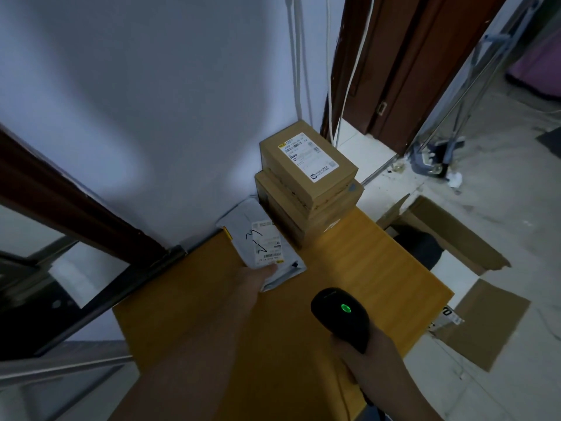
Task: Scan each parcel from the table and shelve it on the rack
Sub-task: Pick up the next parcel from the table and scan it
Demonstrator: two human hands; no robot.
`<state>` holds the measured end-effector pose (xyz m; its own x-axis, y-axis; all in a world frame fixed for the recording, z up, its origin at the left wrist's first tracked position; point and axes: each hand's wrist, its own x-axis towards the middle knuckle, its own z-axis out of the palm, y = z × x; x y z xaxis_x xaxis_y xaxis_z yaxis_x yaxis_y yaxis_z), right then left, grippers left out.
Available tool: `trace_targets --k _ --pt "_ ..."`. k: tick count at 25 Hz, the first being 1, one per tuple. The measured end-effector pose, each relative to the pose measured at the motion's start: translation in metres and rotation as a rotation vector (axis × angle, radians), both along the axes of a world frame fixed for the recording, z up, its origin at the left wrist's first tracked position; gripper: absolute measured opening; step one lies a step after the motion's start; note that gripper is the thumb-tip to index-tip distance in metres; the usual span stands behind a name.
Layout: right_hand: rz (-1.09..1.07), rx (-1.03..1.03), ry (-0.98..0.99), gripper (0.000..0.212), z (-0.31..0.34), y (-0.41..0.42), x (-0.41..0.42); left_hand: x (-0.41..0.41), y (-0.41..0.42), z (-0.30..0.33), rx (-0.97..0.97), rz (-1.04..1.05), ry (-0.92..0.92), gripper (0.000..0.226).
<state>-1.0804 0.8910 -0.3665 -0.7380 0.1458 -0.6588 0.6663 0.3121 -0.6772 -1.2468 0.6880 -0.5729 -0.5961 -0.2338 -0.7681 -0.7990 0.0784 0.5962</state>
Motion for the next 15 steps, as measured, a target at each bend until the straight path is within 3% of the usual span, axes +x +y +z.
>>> trace_targets --k 8,12,15 --pt "-0.027 -0.004 0.033 0.024 -0.005 -0.004 -0.001 -0.011 0.003 -0.015 0.067 -0.001 -0.089 0.061" --pt "-0.012 -0.022 0.024 0.018 -0.006 -0.004 0.001 -0.008 -0.005 -0.049 0.006 0.076 -0.061 0.077" --pt "0.008 -0.041 0.040 0.019 -0.005 -0.006 0.003 -0.005 -0.003 -0.032 -0.005 0.106 -0.033 0.063"
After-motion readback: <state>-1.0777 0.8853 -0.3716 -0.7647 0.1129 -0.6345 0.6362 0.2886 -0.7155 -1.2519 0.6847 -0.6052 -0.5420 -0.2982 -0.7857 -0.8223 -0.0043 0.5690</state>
